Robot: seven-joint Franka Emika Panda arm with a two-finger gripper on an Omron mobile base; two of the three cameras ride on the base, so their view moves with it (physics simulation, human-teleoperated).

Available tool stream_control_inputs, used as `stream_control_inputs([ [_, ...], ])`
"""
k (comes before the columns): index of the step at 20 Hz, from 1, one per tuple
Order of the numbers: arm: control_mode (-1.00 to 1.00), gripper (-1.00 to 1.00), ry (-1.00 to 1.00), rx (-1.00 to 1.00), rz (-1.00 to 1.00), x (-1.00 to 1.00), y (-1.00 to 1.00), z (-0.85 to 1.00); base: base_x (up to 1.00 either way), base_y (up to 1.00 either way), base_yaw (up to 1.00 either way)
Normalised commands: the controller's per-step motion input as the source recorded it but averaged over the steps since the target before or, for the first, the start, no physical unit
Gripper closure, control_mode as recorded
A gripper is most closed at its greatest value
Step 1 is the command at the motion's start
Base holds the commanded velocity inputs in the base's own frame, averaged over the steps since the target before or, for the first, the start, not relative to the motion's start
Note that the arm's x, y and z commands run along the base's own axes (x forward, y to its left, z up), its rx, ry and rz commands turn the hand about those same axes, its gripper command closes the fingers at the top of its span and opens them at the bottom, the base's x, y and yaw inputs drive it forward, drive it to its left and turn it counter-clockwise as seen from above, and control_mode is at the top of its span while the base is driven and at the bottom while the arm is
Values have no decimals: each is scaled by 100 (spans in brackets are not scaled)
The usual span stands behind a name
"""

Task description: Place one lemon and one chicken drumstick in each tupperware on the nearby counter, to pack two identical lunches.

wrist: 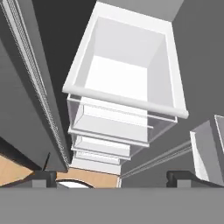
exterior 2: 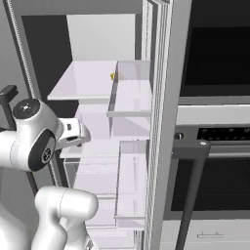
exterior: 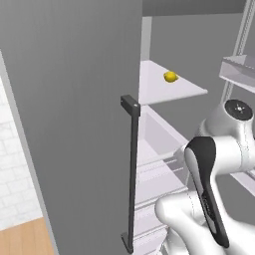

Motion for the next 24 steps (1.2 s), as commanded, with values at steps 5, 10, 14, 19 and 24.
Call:
stream_control_inputs([
  [5,-100,-100,-57,4,-4,2,0,100,0,0,0],
  [10,-100,-100,-32,0,-11,32,13,100,0,0,0],
  [14,-100,-100,1,3,-8,91,-14,91,0,0,0],
  [19,-100,-100,19,4,0,85,-17,17,0,0,0],
  [24,-100,-100,2,0,-2,34,-5,0,0,0,0],
])
